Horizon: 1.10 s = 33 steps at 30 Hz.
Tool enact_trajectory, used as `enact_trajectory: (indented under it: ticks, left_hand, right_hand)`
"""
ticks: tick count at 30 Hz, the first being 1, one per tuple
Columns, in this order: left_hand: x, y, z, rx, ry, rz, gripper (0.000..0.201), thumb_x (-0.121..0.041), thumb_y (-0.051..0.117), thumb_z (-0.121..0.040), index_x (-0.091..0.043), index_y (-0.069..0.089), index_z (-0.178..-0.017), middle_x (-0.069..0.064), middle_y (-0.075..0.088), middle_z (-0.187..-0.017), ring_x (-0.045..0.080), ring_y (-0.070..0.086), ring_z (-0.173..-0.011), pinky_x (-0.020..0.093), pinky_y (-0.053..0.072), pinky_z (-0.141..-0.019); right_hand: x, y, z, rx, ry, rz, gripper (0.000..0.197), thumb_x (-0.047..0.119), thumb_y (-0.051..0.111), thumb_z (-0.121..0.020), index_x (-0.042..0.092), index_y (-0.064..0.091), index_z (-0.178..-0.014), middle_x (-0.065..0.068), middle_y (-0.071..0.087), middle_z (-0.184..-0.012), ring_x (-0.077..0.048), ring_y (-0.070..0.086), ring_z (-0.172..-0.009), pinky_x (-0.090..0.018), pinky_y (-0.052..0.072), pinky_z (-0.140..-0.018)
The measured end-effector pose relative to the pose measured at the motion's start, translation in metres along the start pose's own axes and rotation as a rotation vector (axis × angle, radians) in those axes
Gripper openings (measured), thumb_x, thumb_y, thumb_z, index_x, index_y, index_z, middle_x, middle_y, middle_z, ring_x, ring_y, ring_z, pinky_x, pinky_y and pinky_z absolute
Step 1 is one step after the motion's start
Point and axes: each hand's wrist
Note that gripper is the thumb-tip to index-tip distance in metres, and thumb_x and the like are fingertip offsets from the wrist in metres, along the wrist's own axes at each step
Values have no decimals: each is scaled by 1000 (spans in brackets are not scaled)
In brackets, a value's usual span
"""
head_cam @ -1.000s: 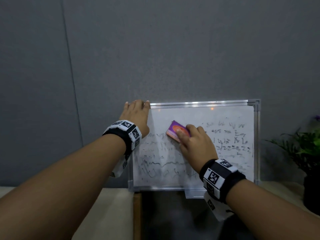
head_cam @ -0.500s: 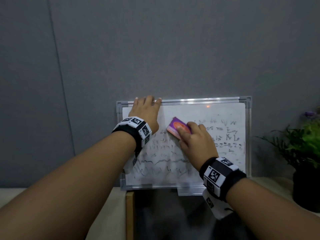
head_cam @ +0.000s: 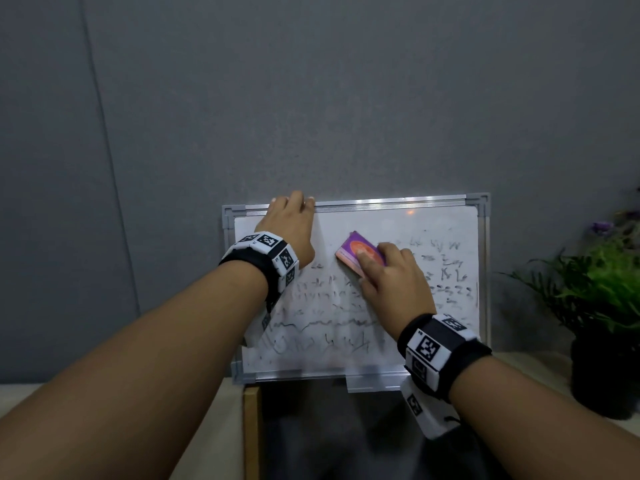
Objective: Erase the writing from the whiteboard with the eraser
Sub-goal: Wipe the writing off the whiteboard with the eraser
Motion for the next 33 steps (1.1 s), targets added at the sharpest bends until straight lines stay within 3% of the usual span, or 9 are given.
enact_trajectory:
  ticks: [6,10,18,21,29,33]
  left_hand:
    - [1,-4,0,7,0,-42,78,-6,52,-77,-10,22,-149,7,34,-134,30,35,-122,39,31,-108]
    - [-3,-4,2,12,-4,-61,79,-6,53,-78,-9,19,-150,8,33,-136,30,33,-124,40,28,-110]
    - [-5,5,0,-1,10,-46,87,-8,56,-75,-7,14,-151,9,31,-139,28,27,-133,40,11,-119]
    - [-4,10,0,1,40,-97,92,-14,59,-74,-9,10,-151,9,32,-135,30,28,-131,43,11,-119]
    - [-5,8,-1,4,41,-78,93,-13,60,-72,-10,11,-151,8,32,-134,29,30,-127,41,14,-118]
    - [-5,8,-1,-2,33,-71,92,-12,59,-73,-7,10,-151,8,32,-133,28,31,-128,40,12,-119]
  right_hand:
    - [10,4,5,46,-53,11,43,24,71,-77,16,63,-119,-12,58,-111,-30,52,-89,-33,45,-62]
    - [-1,1,11,49,-29,28,42,24,70,-79,15,62,-119,-14,58,-113,-31,52,-90,-36,46,-64]
    - [6,0,0,75,-29,-1,44,25,68,-80,18,60,-122,-11,55,-115,-29,50,-94,-35,46,-64]
    - [2,1,10,77,-41,22,44,23,72,-75,17,64,-118,-10,58,-110,-29,52,-88,-33,44,-60]
    - [-27,-14,0,16,67,21,40,23,65,-84,15,60,-122,-14,54,-120,-30,48,-99,-39,50,-72]
    - [-27,-8,8,28,40,5,38,24,65,-84,14,61,-120,-13,55,-118,-30,49,-95,-36,48,-69]
Point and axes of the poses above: each hand's wrist, its own z-axis away from the middle knuckle, its own y-axis out of the palm, x = y × z
